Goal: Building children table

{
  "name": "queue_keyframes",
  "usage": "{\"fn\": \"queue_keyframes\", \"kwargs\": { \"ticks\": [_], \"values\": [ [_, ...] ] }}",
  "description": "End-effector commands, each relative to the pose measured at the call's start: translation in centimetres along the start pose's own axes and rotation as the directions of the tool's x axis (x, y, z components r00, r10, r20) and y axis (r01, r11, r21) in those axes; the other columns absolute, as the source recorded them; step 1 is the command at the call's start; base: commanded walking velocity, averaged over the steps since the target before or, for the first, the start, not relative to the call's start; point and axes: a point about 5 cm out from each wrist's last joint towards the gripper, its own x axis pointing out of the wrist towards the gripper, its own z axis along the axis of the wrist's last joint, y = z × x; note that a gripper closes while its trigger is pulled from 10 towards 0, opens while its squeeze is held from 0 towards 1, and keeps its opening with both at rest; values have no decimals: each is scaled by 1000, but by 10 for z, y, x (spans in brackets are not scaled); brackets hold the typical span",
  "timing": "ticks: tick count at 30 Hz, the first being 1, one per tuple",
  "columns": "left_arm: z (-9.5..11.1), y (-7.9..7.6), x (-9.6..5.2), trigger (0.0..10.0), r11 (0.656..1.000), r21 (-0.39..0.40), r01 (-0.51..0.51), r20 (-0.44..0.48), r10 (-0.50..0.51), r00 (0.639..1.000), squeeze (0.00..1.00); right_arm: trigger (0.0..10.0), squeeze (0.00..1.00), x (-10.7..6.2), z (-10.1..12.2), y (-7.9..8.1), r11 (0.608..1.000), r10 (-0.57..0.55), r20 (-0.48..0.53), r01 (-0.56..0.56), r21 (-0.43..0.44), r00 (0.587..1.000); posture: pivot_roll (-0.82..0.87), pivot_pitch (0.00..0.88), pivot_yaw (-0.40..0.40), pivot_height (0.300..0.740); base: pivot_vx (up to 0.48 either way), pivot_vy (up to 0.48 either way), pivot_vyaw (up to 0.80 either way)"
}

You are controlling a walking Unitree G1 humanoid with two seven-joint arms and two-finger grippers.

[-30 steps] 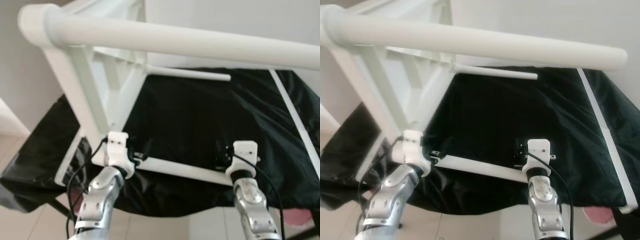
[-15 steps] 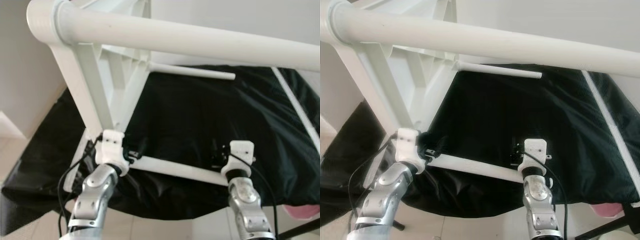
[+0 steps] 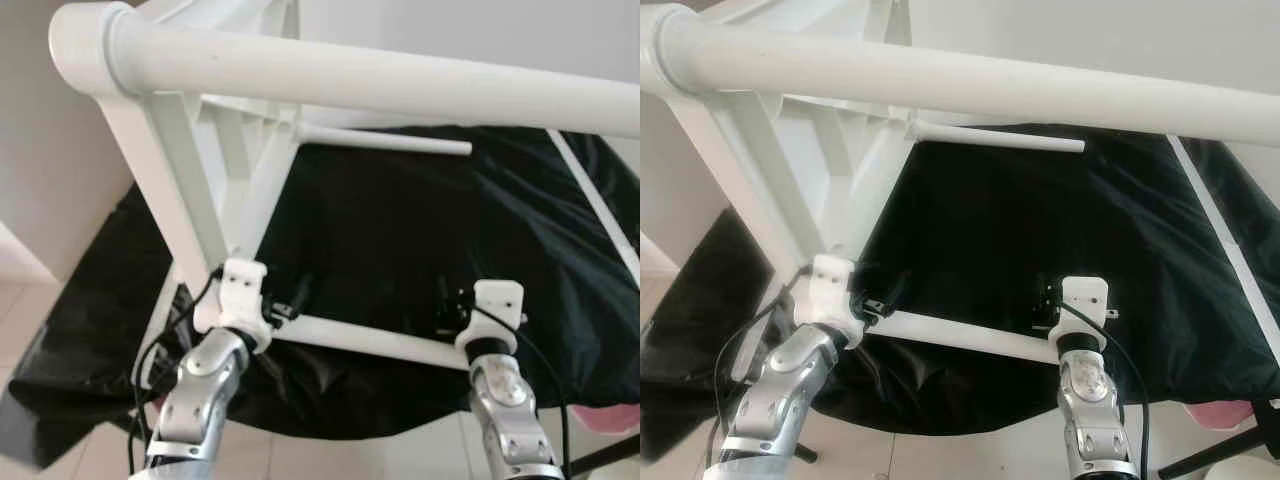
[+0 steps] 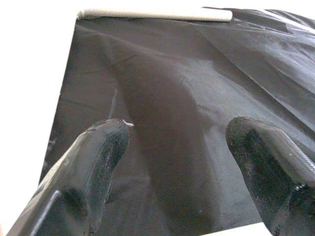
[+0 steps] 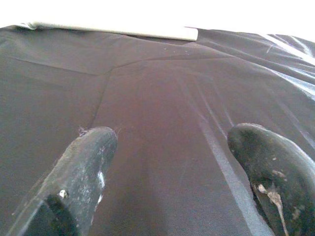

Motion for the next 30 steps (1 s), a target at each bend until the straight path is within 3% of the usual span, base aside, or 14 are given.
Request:
{"fn": "queue_keyframes", "kwargs": {
  "ticks": [1,25,30],
  "values": [
    [0,-1,-1,10000,999,2,53,-11,-53,999,0,10000,0,0,1,2,1000,3,10,-3,-3,1000,22,20,49,740,0,0,0],
    [2,0,-1,10000,999,2,52,-19,-52,998,0,10000,0,1,0,5,1000,3,4,-3,1,1000,23,15,56,740,0,0,0],
    [2,0,-2,10000,999,0,50,-24,-50,998,0,10000,0,1,0,6,1000,6,3,-6,1,1000,24,13,55,740,-265,0,0]
  ]
}}
